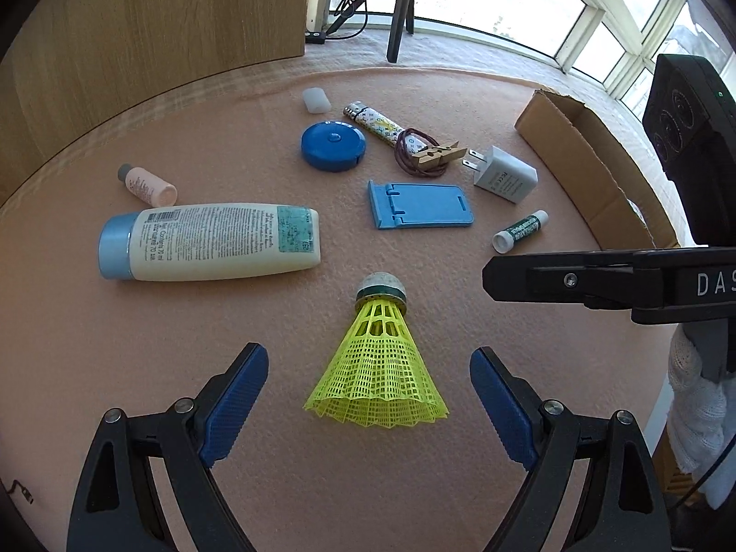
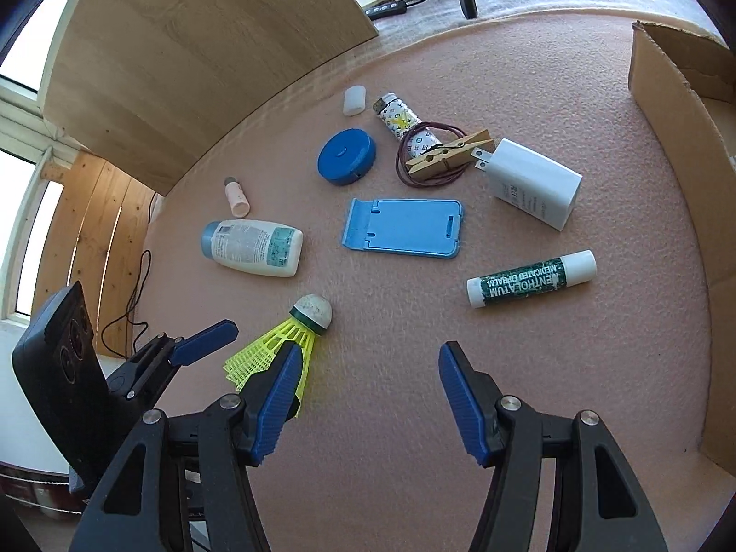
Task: Organize objects
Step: 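Reach the right tool to the yellow shuttlecock and close on it, then carry the yellow shuttlecock with the right gripper over the box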
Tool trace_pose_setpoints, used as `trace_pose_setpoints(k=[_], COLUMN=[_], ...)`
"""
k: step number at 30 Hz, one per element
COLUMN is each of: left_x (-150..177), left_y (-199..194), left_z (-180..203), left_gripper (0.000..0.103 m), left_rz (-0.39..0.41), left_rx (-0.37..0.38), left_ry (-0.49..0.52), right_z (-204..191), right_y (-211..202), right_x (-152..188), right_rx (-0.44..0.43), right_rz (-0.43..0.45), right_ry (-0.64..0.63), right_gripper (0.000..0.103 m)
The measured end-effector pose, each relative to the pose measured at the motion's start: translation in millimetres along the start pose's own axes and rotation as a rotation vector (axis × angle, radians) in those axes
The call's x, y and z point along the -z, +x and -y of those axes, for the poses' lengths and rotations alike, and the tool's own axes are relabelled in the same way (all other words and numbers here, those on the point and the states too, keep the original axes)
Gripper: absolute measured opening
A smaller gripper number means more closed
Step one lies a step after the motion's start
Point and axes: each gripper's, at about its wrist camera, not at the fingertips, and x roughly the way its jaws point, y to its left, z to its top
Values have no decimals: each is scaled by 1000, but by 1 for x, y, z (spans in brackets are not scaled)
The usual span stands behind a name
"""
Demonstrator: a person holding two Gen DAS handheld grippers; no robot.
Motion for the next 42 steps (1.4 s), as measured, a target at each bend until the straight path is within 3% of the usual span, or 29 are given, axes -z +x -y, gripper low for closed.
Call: trace_pose_setpoints(k=[9,17,20,22,24,30,42], left_x=[3,5,5,4,4,5,-4], left_y=[11,15,16,16,17,16,12], left_z=[-7,-11,-12,-11,-9,-7,15], left_gripper=[90,75,64,58,55,49,42], left_rz=[-8,-20,-22,-22,-21,-18,9], left_rx=[26,56,73,84,89,87,130], left_ry=[-39,-52,-60,-62,-60,-70,-61], right_z=[-14,-27,-26,-26,-26,-27,-17], right_y=[46,58,59,60,61,60,40], right_x=[-19,-17,-18,-17,-16,-14,-11], right_rx=[-44,-85,-103,-111,-122,-157,-171], right_rz=[-101,-140,-147,-152,-162,-166,-139], right_ry=[19,-2,6,12,15,18,32], right_gripper=[58,58,58,55,46,32,28])
